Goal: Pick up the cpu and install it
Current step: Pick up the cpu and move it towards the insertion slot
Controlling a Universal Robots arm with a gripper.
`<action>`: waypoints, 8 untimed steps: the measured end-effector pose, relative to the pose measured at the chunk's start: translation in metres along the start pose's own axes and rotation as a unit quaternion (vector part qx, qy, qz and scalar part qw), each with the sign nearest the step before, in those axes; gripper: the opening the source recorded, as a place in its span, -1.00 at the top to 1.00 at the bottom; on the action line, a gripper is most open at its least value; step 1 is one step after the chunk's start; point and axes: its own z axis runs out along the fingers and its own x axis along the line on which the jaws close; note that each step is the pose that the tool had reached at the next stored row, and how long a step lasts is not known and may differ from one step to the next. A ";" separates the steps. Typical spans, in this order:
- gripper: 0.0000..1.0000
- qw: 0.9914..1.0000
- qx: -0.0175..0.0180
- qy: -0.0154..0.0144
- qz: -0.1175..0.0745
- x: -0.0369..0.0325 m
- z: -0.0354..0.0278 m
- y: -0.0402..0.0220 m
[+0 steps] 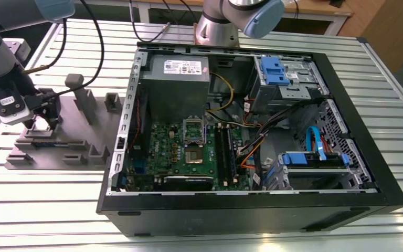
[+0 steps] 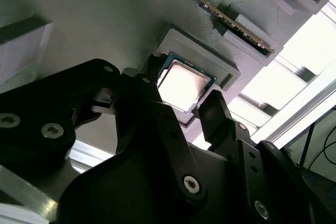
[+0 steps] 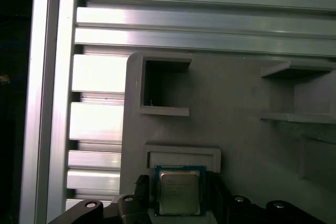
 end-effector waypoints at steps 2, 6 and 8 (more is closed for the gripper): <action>-0.15 1.000 0.000 0.000 0.000 0.0000 0.0000 0.0000; 0.00 1.000 0.000 0.000 0.000 0.0000 0.0000 0.0000; 0.06 1.000 0.000 0.000 0.000 -0.0001 0.0000 0.0000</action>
